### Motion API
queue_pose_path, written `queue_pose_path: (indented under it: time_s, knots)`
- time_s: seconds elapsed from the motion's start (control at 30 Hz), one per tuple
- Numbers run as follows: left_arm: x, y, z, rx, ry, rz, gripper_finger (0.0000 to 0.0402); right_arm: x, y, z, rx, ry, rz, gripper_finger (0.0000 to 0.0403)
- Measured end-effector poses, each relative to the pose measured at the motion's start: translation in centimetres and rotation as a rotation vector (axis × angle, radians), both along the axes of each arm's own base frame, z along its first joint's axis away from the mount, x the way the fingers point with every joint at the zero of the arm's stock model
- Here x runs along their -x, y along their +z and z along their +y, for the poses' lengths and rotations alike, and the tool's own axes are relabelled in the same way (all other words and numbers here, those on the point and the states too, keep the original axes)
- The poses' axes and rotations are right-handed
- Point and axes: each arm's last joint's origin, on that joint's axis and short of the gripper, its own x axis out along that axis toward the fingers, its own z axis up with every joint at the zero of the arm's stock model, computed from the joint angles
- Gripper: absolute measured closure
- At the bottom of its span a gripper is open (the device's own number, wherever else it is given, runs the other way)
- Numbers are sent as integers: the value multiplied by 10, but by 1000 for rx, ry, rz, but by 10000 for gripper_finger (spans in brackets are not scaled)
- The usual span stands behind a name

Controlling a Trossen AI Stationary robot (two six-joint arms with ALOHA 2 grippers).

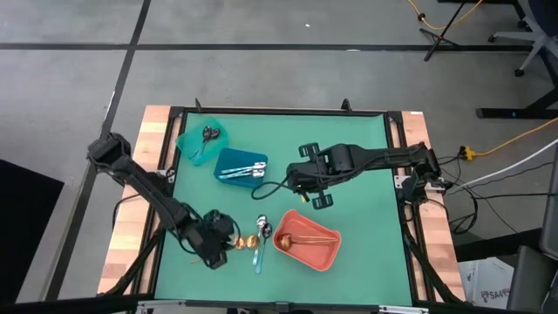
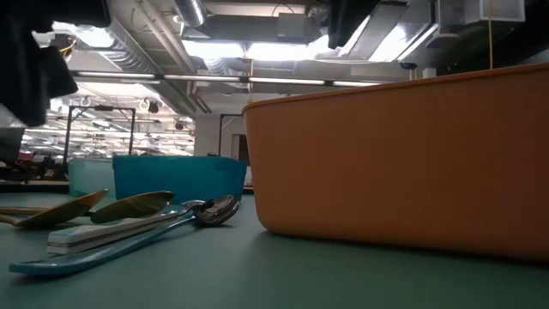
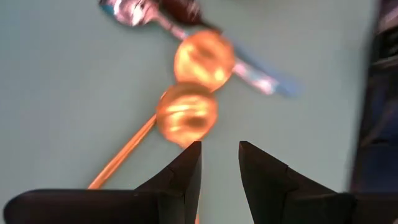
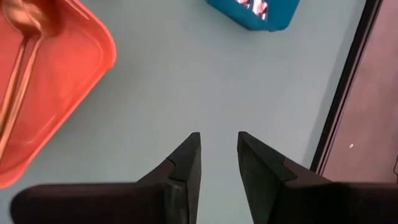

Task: Sort silverware by color (type)
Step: Put the yellow spoon into the orange bin

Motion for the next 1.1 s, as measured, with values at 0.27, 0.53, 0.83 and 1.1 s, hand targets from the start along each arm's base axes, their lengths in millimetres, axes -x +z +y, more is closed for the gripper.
queue_pose_path:
  time_s: [0.27, 0.53, 0.83, 1.1]
  knots:
    - [-17, -21, -22, -145, -20, 169, 301, -1, 0, 0, -1, 2, -6, 306]
    - [-20, -40, -27, -166, -14, 250, 301, -1, 0, 0, -1, 3, -7, 306]
    - [-19, -51, -31, -166, -30, 307, 301, -1, 0, 0, -2, 3, -11, 306]
    - [-19, -55, -32, -186, -26, 304, 303, -1, 0, 0, -3, 3, -12, 306]
